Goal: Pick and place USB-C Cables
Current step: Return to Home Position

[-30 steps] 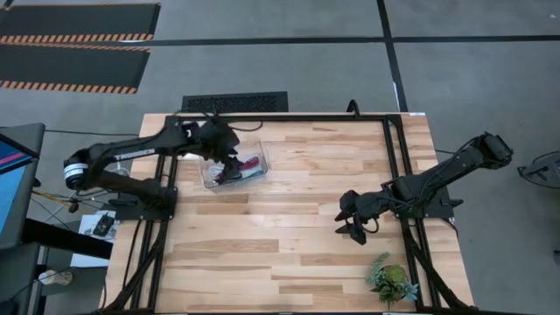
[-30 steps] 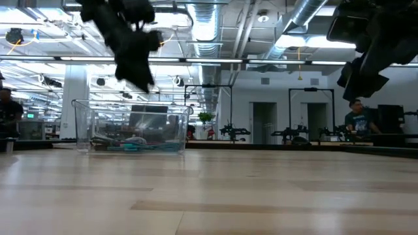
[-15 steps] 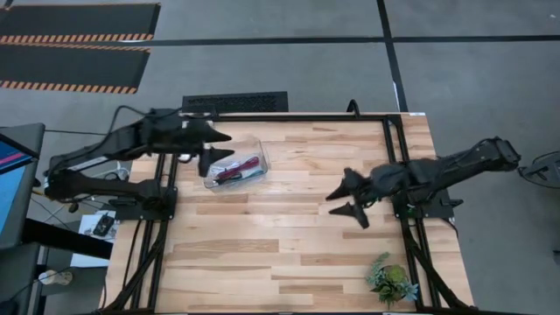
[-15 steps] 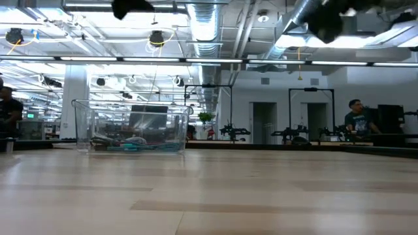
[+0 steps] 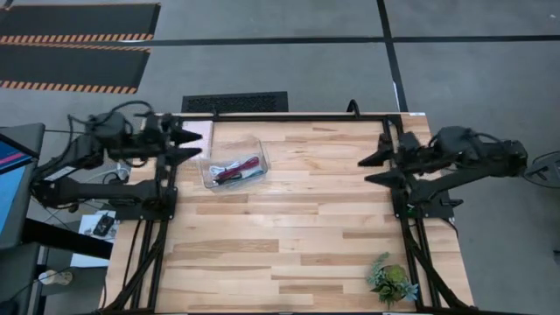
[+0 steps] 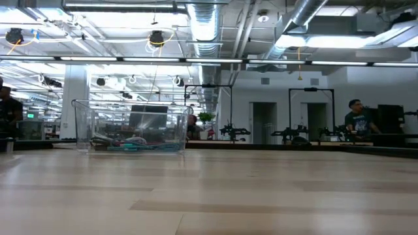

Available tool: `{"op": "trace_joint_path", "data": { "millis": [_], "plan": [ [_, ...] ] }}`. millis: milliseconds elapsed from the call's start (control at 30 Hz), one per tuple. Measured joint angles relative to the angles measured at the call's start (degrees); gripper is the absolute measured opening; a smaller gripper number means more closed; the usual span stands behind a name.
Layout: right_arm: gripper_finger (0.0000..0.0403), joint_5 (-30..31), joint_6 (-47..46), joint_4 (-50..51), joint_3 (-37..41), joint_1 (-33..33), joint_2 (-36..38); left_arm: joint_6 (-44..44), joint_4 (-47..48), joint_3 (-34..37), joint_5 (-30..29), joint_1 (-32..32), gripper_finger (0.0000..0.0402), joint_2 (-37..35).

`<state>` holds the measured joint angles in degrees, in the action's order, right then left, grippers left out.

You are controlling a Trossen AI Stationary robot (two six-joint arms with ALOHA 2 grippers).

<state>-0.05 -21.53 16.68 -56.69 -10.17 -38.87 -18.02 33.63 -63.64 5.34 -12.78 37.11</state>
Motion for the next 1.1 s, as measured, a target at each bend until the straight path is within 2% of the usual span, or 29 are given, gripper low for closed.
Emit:
{"op": "trace_joint_path", "data": {
  "millis": [100,233,333,467,667,933,1100],
  "plan": [
    [0.0244,0.88,5.00,2.52,0.02,1.24,2.90,3.02,-0.01,0.00,0.05,0.00,0.0222,-3.19],
    [0.0244,8.28,5.47,4.40,1.99,2.94,8.40,3.56,0.70,0.00,-0.79,0.00,0.0222,-6.67],
    [0.0244,9.48,4.91,2.46,6.07,3.97,14.55,3.61,2.41,0.96,-2.65,0.00,0.0222,-8.43],
    [0.0244,9.18,1.82,-1.85,13.78,4.68,24.04,2.77,-1.80,8.31,-4.52,0.00,0.0222,-12.17],
    [0.0244,9.26,-1.82,-6.60,24.83,4.71,38.06,0.59,-15.99,22.31,-4.24,0.00,0.0222,-17.83],
    [0.0244,13.31,0.45,-6.05,28.57,5.43,37.66,-3.51,-27.23,35.93,-4.26,0.00,0.0222,-21.63],
    [0.0244,13.20,0.19,-6.69,30.82,5.82,38.71,-4.94,-32.97,43.27,-4.59,0.51,0.0222,-22.66]
  ]
}}
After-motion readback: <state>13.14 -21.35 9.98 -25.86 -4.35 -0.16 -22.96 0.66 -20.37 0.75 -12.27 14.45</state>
